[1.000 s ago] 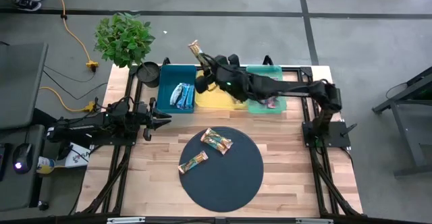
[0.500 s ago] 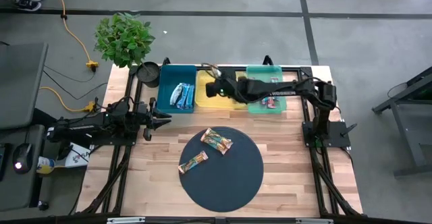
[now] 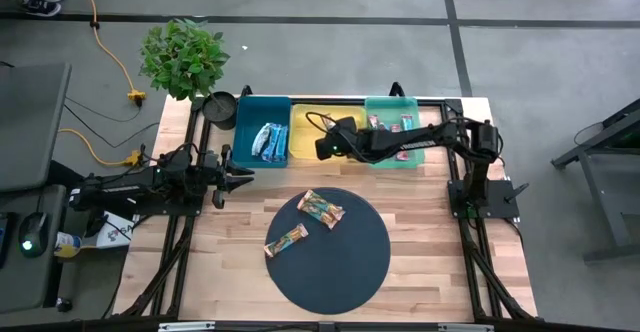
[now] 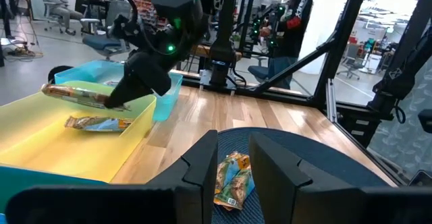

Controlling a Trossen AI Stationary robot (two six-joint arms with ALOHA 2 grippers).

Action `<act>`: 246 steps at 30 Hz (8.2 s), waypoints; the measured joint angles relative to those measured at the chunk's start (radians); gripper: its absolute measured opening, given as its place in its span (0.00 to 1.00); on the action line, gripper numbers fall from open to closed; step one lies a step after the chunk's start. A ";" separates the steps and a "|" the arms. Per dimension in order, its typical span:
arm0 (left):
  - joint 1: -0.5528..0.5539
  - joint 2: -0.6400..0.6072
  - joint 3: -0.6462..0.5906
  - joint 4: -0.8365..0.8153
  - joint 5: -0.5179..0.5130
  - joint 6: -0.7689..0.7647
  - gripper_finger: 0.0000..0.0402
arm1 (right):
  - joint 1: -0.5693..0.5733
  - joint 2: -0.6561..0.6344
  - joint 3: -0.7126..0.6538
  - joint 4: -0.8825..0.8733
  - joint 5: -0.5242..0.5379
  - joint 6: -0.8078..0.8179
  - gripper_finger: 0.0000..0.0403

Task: Pick and place Granola Bars by type
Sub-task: Put the yellow granola bar into the yellow bin

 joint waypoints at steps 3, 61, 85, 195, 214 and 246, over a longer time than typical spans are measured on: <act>0.000 0.000 0.000 0.000 0.000 0.000 0.21 | -0.015 0.000 0.000 -0.003 -0.019 -0.034 0.23; 0.000 0.000 0.000 0.000 0.002 0.000 0.21 | 0.326 -0.026 0.374 0.059 -0.738 -0.952 0.39; 0.000 0.000 0.000 0.000 0.000 0.000 0.21 | 0.352 0.408 0.919 -0.485 -0.749 -1.056 0.43; 0.000 0.000 0.000 -0.003 -0.017 0.000 0.21 | 0.414 0.634 0.926 -0.425 -0.687 -1.285 0.18; 0.000 0.000 0.000 -0.003 -0.017 0.000 0.21 | 0.418 0.561 1.119 -0.346 -0.522 -1.177 0.17; 0.000 0.003 0.000 -0.003 -0.017 0.000 0.21 | 0.308 0.291 1.138 -0.137 0.054 -0.885 0.17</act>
